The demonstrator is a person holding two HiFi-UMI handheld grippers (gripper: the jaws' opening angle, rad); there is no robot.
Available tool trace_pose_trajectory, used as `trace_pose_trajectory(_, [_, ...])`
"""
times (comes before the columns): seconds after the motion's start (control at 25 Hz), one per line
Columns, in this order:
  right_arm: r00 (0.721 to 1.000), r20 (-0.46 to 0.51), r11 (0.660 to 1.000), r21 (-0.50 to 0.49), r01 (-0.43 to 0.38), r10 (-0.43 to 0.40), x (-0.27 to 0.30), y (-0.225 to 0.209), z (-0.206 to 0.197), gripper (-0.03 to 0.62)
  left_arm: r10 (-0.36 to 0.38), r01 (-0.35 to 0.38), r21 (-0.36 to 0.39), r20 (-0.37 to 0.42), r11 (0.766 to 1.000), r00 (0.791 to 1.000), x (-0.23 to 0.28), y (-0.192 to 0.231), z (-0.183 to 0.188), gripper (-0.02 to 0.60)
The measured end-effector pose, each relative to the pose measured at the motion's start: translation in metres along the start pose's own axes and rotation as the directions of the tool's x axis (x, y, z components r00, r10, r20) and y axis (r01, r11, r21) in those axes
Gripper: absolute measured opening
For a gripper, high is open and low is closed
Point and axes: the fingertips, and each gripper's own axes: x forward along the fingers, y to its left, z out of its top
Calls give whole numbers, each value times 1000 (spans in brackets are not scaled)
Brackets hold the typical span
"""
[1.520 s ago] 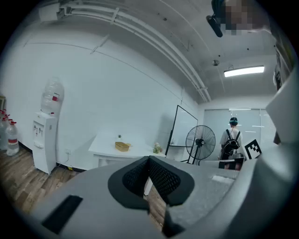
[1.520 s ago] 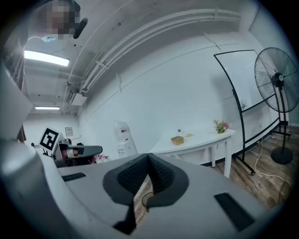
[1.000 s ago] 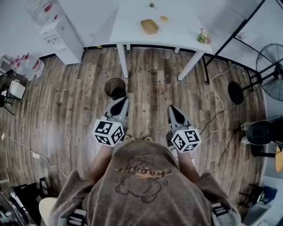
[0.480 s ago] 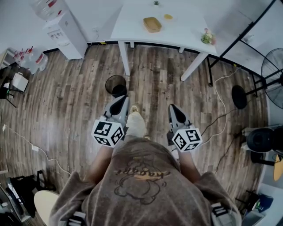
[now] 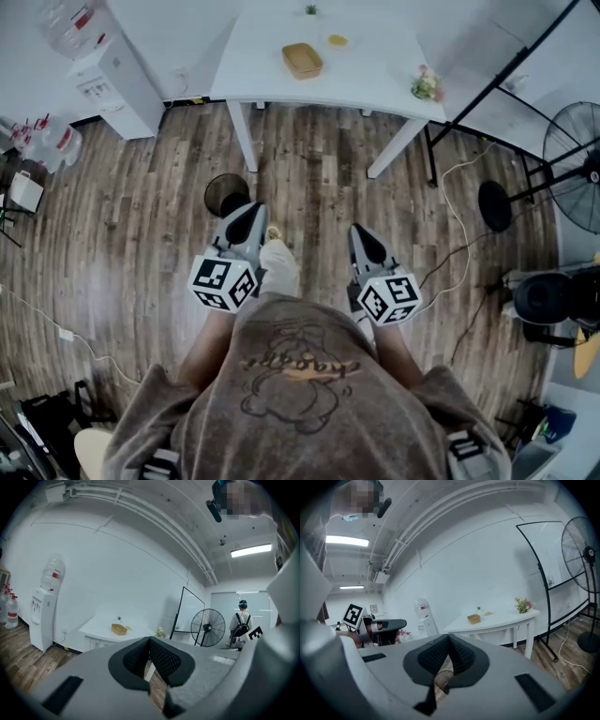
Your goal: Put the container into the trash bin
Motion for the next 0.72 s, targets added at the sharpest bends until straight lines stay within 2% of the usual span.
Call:
trace_pose_trajectory(0.36, [1000, -13, 1000, 0, 16, -16, 71, -45, 16, 2, -2, 2, -4, -2, 1000, 1000, 87, 46, 16, 3])
trace_pose_trajectory(0.72, [999, -27, 999, 11, 46, -45, 161, -80, 55, 2, -9, 9, -17, -22, 1000, 1000, 174, 106, 54, 3])
